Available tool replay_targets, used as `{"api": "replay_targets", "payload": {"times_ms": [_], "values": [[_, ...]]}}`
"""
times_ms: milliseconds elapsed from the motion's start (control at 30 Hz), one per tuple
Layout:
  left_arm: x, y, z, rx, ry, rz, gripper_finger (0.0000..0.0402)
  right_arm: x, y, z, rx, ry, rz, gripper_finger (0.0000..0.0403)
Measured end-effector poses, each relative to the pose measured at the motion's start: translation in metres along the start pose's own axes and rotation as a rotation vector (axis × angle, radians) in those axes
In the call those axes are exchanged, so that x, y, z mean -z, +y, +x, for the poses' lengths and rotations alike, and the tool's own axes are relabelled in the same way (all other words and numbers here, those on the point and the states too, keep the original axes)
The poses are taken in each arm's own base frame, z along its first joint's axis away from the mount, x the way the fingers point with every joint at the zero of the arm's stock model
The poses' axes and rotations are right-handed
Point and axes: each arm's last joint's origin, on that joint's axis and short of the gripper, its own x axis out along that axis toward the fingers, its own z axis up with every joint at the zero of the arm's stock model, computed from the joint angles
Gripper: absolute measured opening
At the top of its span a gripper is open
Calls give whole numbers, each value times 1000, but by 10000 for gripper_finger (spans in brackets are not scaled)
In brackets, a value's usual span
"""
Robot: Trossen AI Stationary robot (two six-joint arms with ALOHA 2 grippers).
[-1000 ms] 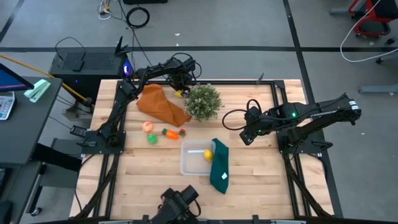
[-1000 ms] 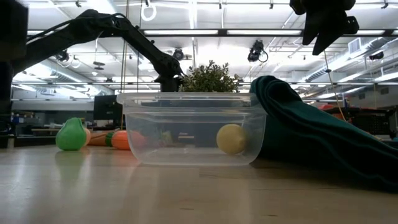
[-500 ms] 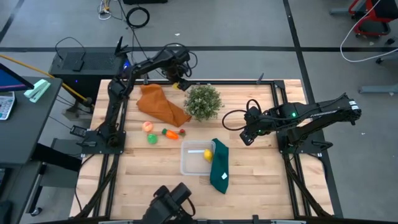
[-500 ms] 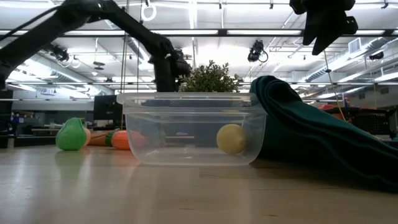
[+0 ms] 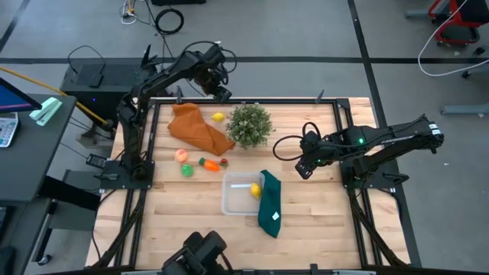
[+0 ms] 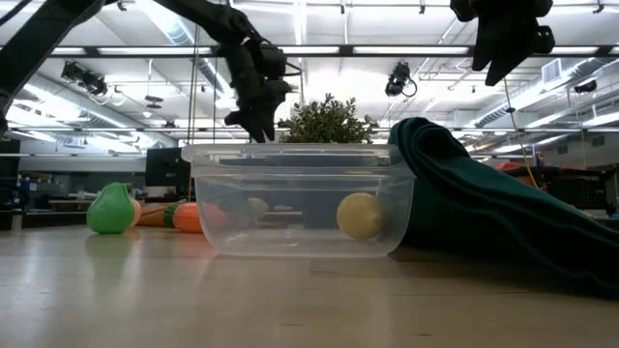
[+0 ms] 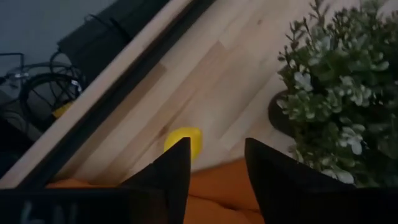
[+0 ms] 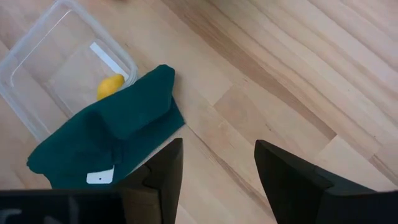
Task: Pick and placing Produce into tupperware
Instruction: Put the yellow lemon into the transparent bin
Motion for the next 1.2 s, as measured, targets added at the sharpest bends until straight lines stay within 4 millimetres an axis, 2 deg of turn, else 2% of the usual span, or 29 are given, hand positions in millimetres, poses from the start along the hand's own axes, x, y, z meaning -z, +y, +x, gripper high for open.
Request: {"api": "replay_targets", "payload": {"times_ms": [233, 433, 567, 733, 1000, 1200], "values": [[6, -9, 2, 47, 58, 47, 158, 0, 0, 0, 0, 0, -8, 165], [12, -15, 11, 54, 95, 100, 202, 0, 0, 0, -1, 1, -6, 165], [21, -13, 25, 31, 150, 160, 247, 0, 0, 0, -7, 9, -5, 165], [37, -5, 49, 4, 216, 150, 289, 0, 0, 0, -13, 16, -5, 165], [57, 5, 90, -49, 199, 148, 302, 1, 1, 0, -24, 31, -2, 165], [55, 6, 97, -61, 123, 149, 312, 2, 1, 0, -46, 60, -2, 165]]}}
